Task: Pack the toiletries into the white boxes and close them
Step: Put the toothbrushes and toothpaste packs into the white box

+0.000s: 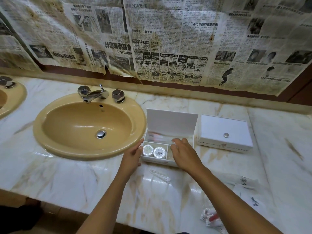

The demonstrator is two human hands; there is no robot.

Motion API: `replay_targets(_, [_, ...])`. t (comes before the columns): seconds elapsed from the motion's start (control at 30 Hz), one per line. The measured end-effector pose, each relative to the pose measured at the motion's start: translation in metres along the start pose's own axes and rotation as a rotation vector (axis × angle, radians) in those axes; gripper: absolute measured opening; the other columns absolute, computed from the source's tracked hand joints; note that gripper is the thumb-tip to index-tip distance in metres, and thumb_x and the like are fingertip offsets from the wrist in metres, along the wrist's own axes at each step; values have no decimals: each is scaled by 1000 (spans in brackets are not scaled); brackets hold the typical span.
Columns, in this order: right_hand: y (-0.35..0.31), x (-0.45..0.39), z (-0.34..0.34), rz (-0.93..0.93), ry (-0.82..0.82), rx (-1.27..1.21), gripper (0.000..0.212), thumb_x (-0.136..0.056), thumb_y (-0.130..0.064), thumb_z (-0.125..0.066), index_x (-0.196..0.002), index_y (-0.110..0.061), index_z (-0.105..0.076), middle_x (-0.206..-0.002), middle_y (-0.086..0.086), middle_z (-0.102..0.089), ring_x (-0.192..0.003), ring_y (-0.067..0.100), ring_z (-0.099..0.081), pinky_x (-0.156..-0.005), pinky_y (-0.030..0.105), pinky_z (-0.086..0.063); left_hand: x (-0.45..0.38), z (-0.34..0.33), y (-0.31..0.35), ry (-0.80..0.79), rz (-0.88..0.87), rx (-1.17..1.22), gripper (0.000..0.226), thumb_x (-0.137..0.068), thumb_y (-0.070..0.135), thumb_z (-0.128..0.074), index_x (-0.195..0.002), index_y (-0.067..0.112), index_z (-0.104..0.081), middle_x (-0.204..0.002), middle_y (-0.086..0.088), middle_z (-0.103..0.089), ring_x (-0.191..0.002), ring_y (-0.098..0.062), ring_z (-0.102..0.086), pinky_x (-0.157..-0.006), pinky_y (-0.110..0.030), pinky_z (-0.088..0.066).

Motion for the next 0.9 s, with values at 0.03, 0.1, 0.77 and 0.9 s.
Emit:
replay_targets(0.03, [-1,0,1,10,12,23,38,-100,-26,-31,-129,-15,-52,-122,9,-49,-110,29,-53,-93,35,-43,0,0,-1,0,3,-5,31,-99,28,-49,-120,51,-55,-72,10,-45,-73,-7,-46,-72,-36,-56])
replay_targets(0.1, [-2,0,3,25,39,71,33,-98,-16,-33,-122,-12,-56,-113,10,-54,-105,31,-56,-91,36,-44,-1,0,-1,0,6,-9,32,-99,28,-49,-123,48,-55,-73,11,-46,-73,-6,-46,-69,-34,-57])
replay_targets(0.77, [2,-4,-6,34,-25,449,14,-90,1,-46,-95,-3,-59,-92,7,-42,-108,27,-48,-71,28,-34,0,1,1,11,-4,-18,31,-100,27,-48,-126,44,-54,-77,8,-48,-75,-9,-46,-77,-41,-57])
replay_targets(0.9, [3,-3,-12,21,-111,548,14,-85,3,-44,-84,-9,-51,-94,9,-56,-107,30,-53,-77,30,-36,0,0,1,3,-3,-14,31,-100,28,-48,-126,44,-54,-80,4,-47,-75,-11,-44,-75,-40,-56])
Point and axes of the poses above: each hand's wrist, its own x-axis away from the middle knuckle, its own z-axis out of the back of the hand, y = z × x, the point moved 8 cm from there along -x, towards the middle knuckle
